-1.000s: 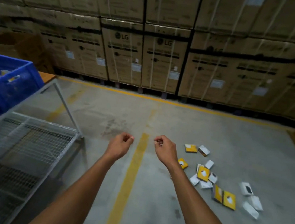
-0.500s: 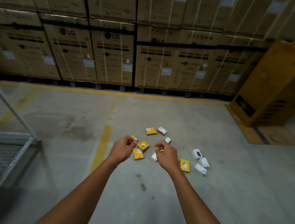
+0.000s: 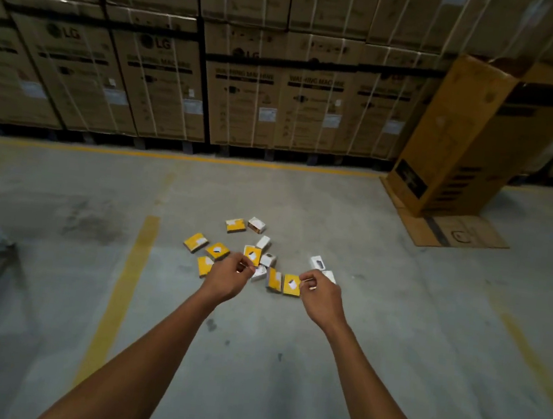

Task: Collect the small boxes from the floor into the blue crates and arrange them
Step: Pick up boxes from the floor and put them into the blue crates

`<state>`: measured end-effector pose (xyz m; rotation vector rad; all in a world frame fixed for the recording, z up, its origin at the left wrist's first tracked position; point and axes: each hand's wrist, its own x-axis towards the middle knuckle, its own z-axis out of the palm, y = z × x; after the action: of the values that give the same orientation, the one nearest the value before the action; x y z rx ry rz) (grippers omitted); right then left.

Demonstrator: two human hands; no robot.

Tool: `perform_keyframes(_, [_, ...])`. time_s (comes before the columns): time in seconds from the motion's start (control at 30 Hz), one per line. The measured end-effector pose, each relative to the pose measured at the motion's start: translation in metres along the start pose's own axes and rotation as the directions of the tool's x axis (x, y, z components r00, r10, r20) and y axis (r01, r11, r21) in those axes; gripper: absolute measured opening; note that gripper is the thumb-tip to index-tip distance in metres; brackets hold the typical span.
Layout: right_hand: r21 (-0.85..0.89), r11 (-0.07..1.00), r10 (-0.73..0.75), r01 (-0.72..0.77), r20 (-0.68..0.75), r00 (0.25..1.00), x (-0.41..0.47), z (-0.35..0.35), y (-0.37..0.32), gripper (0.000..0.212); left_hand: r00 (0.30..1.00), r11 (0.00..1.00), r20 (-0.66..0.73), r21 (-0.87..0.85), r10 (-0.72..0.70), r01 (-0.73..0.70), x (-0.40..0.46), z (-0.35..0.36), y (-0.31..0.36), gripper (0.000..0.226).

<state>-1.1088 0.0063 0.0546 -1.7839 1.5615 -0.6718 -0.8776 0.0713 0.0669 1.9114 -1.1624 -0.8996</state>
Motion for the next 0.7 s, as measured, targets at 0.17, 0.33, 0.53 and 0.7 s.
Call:
perform_keyframes(0.17, [-0.009,0.999,0.032,-0.031,0.022,0.999,0.012,-0.055,0.058,0.019,1.0,0.999,0.006,0.008,-0.031,0.031,0.001,0.068,0.024,0.008])
perform_keyframes(0.33, [0.018,0.998,0.056,-0.057,0.028,0.998,0.048,-0.091,0.092,0.019,0.998,0.998,0.03,0.031,-0.057,0.056,0.024,0.116,0.044,0.005])
perform_keyframes(0.53, [-0.009,0.998,0.059,-0.059,0.013,0.998,0.119,-0.121,0.128,0.02,0.995,0.996,0.058,0.025,-0.083,0.082,0.091,0.172,0.069,0.006])
perform_keyframes(0.7, [-0.054,0.998,0.039,-0.039,0.009,0.999,0.205,-0.152,0.152,0.021,0.995,0.996,0.06,-0.003,-0.085,0.086,0.181,0.224,0.104,0.006])
